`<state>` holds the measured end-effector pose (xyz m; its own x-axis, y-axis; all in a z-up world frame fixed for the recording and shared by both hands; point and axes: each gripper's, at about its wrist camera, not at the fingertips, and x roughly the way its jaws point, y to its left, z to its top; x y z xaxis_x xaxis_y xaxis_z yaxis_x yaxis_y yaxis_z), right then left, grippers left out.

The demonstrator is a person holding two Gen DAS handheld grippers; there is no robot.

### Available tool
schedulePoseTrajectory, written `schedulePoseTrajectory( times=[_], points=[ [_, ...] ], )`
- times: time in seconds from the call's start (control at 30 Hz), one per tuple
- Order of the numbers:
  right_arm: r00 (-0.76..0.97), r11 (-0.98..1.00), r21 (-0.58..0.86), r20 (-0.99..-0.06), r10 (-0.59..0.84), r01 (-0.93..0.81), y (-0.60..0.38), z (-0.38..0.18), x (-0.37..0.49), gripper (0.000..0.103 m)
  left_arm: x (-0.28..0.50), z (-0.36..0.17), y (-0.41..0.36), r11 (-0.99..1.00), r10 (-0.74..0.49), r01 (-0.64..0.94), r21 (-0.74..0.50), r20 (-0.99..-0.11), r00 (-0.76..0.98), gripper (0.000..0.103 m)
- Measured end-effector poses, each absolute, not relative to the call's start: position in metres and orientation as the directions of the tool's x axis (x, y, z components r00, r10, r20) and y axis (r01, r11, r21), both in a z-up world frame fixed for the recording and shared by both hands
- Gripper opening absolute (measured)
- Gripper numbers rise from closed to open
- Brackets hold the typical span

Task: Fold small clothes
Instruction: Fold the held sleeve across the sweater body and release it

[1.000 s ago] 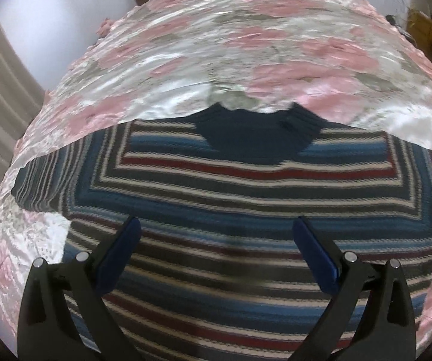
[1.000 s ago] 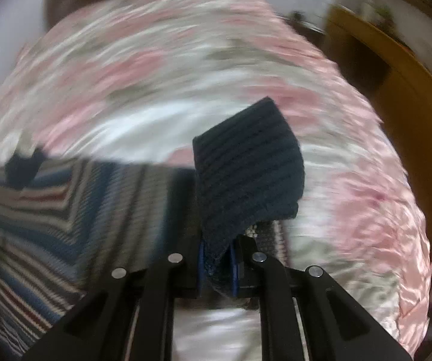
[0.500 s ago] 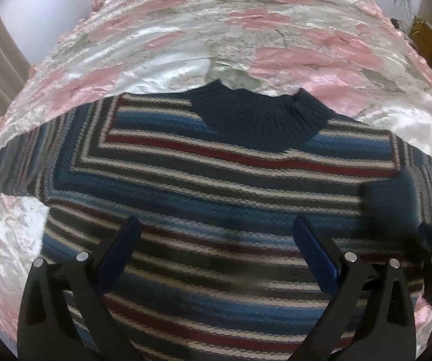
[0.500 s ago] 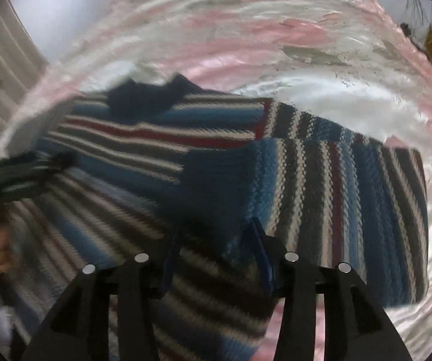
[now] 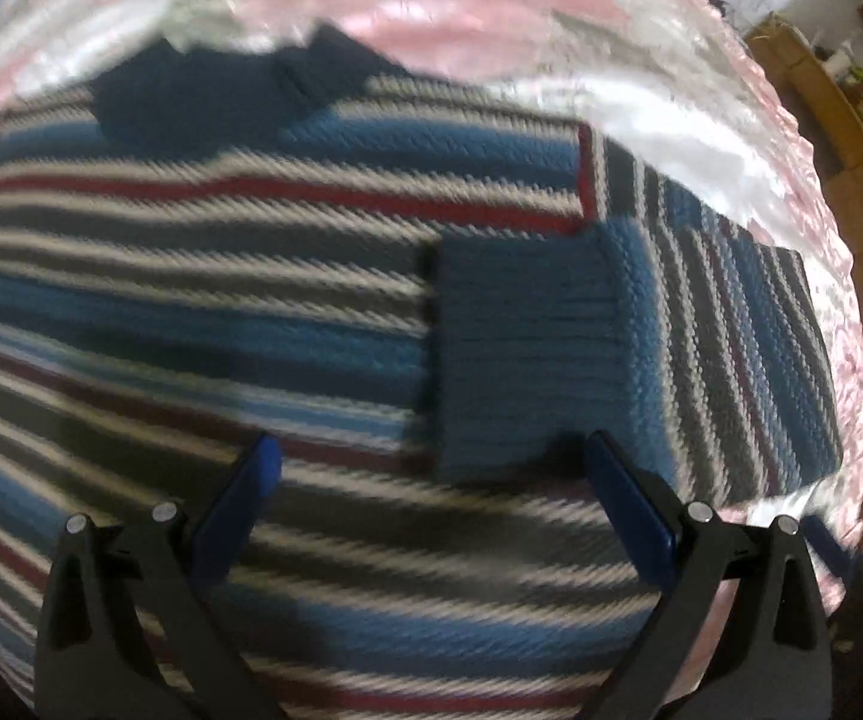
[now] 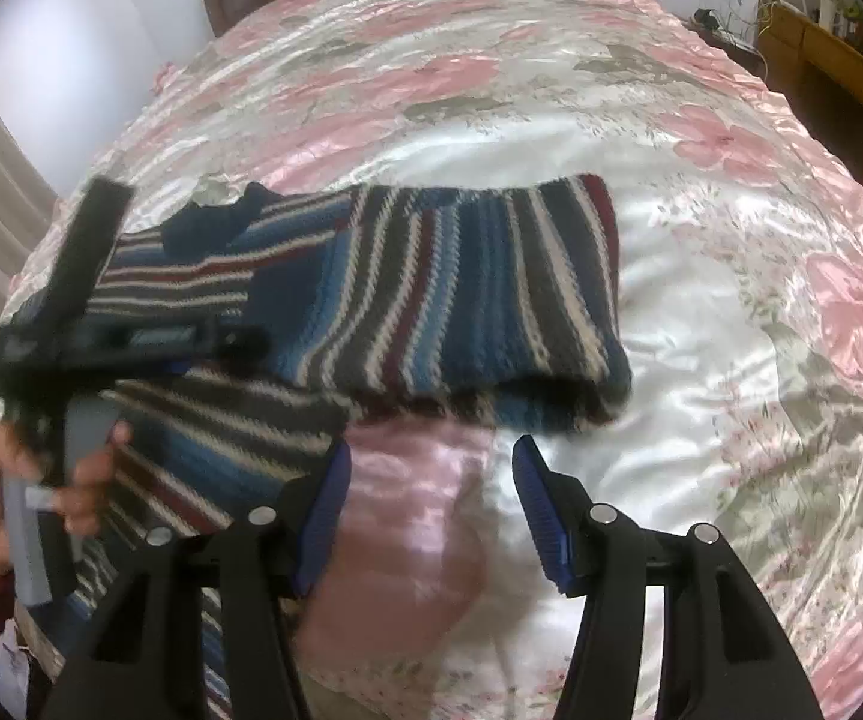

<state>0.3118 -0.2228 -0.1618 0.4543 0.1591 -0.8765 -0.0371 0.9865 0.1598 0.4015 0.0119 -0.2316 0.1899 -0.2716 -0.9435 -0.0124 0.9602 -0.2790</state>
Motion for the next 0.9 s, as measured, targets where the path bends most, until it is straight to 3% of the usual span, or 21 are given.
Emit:
schedulePoseTrajectory(
  times=[0.1,0.2,0.3,0.53,0.7,0.9],
  points=[
    [0.461,0.988,0.152,-0.875,0.149,-0.03,-0.229,-0.166,0.304,0.056,0.406,-0.233,0.003,0.959,-0.264,-0.044,-0.279,-0.941,0.209,0.097],
    [0.47,0.99,0.143,-0.872,0.135,-0.019,-0.233,-0.169,0.299,0.057,0.407,-0.227,-0.006,0.961,-0.254,-0.045,-0.272,-0.938,0.238,0.045],
    [0.475,0.986,0.169,-0.867,0.15,-0.001,-0.239,-0.171,0.296,0.057,0.41,-0.219,0.001,0.956,-0.247,-0.088,-0.279,-0.932,0.267,0.014],
    [0.493,0.983,0.181,-0.858,0.147,0.022,-0.243,-0.163,0.293,0.057,0.409,-0.191,0.054,0.877,-0.389,-0.15,-0.456,-0.859,0.332,0.008],
    [0.485,0.982,0.188,-0.862,0.149,0.034,-0.241,-0.164,0.299,0.057,0.413,-0.179,0.065,0.902,-0.399,-0.059,-0.428,-0.878,0.264,0.005],
    [0.479,0.975,0.219,-0.86,0.178,0.031,-0.232,-0.17,0.301,0.056,0.415,-0.163,0.103,0.923,-0.337,-0.044,-0.382,-0.857,0.39,0.005]
  ],
)
